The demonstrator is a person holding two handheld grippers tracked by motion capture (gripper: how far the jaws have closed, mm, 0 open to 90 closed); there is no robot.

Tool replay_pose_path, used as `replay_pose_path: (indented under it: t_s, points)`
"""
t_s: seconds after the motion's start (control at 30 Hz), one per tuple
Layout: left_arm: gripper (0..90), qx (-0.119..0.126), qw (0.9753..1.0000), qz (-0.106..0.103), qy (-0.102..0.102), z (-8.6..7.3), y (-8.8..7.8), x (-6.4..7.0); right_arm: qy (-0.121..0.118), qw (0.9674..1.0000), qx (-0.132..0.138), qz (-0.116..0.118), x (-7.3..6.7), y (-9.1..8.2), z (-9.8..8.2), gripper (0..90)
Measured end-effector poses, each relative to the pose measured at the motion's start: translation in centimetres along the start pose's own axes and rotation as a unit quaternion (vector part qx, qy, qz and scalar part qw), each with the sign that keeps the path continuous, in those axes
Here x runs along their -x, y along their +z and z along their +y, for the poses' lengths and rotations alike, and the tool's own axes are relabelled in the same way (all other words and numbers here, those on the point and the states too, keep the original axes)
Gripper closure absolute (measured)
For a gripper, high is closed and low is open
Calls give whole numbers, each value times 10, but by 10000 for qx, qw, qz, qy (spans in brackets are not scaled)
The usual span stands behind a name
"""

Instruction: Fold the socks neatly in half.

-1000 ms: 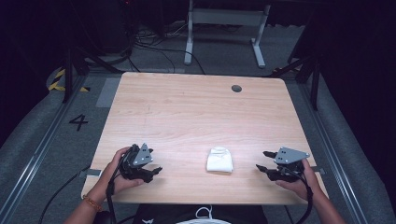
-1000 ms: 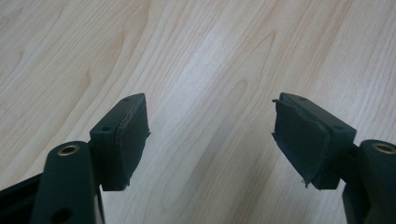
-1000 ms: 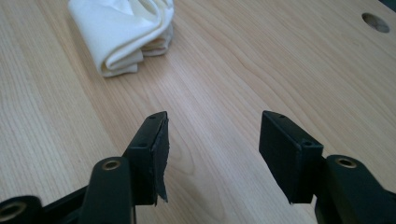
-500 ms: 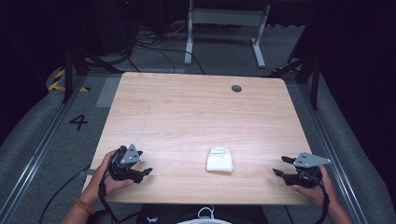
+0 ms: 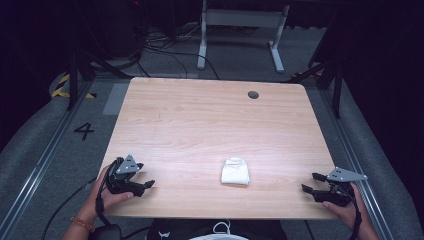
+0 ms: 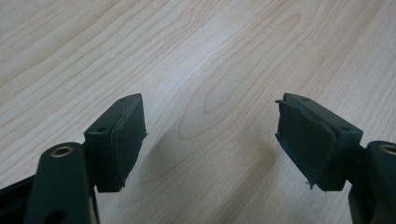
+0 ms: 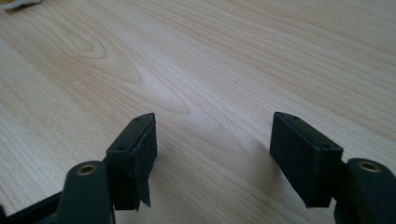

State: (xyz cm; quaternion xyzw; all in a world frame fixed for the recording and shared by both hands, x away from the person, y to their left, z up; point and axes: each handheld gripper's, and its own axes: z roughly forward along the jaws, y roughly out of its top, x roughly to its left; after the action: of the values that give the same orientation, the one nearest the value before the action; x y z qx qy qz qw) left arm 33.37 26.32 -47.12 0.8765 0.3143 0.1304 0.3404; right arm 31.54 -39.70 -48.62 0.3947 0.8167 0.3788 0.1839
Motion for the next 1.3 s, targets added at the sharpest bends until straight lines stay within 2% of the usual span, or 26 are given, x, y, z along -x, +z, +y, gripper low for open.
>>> replay_pose_path:
  t_s: [0.13, 0.2, 0.27, 0.57, 0.73, 1.3]
  points:
    - [235, -82, 9999, 2, -108, -6, 0, -2, 49, 10000, -67, 26, 1, 1, 0, 313]
    - [207, -16, 9998, 5, -221, -11, 2, -5, 54, 10000, -62, 32, 2, 1, 0, 311]
    - [206, 98, 9997, 19, -215, -14, 1, -6, 57, 10000, -71, 31, 1, 1, 0, 309]
    - [191, 93, 9996, 64, -269, -15, 1, -5, 68, 9999, -74, -6, 1, 1, 0, 299]
    - [158, 33, 9993, 183, -321, -15, 1, -4, 129, 9999, -78, -65, 2, 1, 0, 296]
    - [146, 40, 9990, 181, -409, -14, 2, -4, 230, 9996, -78, -167, 2, 1, 0, 293]
